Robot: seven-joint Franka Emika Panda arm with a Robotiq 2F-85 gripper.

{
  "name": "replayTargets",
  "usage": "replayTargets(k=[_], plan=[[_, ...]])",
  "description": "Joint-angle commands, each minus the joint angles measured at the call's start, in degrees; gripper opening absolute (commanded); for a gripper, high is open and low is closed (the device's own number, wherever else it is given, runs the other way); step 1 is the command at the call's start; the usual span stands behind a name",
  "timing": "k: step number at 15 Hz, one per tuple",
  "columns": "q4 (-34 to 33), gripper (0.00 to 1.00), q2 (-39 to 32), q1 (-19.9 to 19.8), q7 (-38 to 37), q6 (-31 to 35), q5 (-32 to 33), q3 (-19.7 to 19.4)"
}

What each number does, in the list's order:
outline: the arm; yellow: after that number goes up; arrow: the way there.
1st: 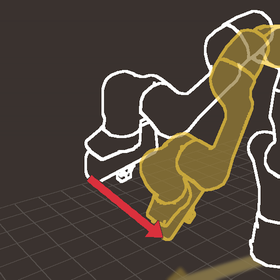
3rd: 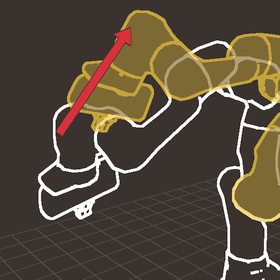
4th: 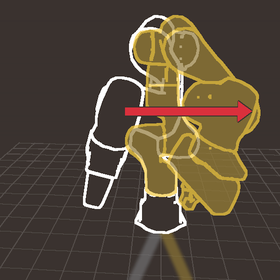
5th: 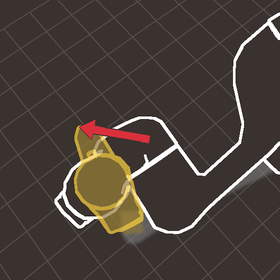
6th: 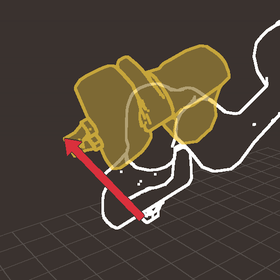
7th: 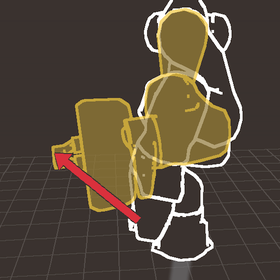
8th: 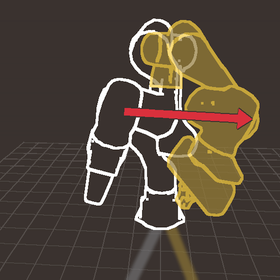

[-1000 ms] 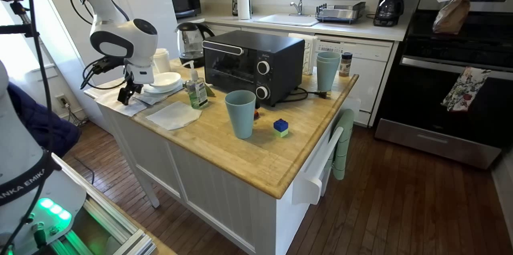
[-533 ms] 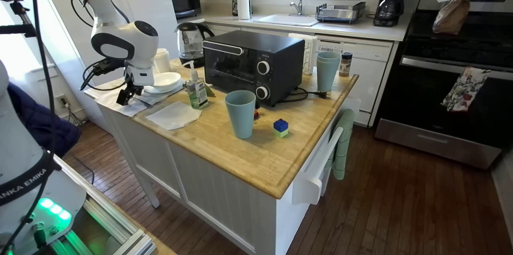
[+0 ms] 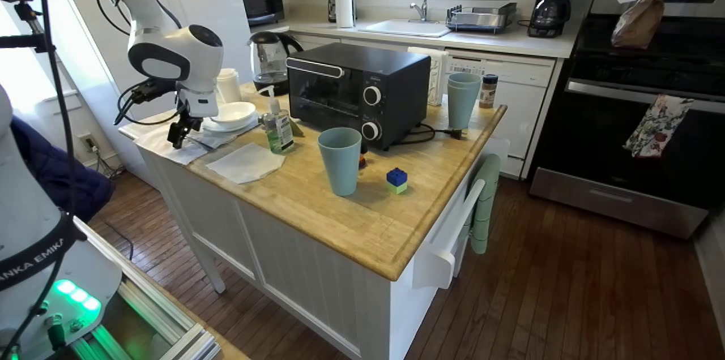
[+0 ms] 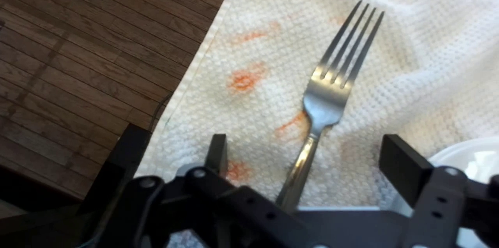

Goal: Put the fork into the cup

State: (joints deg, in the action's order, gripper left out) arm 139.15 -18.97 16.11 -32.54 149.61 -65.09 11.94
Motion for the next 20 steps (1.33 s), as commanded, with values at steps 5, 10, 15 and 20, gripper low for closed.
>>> replayTargets(k=[5, 10, 15, 20], plan=[[0.21, 0.74, 2.12, 0.68, -1.15, 1.25, 1.86, -0.46], [-0.14, 0.38, 1.99, 0.61, -1.1, 1.63, 1.83, -0.49], [-0.18, 0.12, 2.1, 0.59, -1.27, 1.78, 2.08, -0.58], [-0.24, 0.02, 2.05, 0.65, -1.44, 1.87, 2.31, -0.7]])
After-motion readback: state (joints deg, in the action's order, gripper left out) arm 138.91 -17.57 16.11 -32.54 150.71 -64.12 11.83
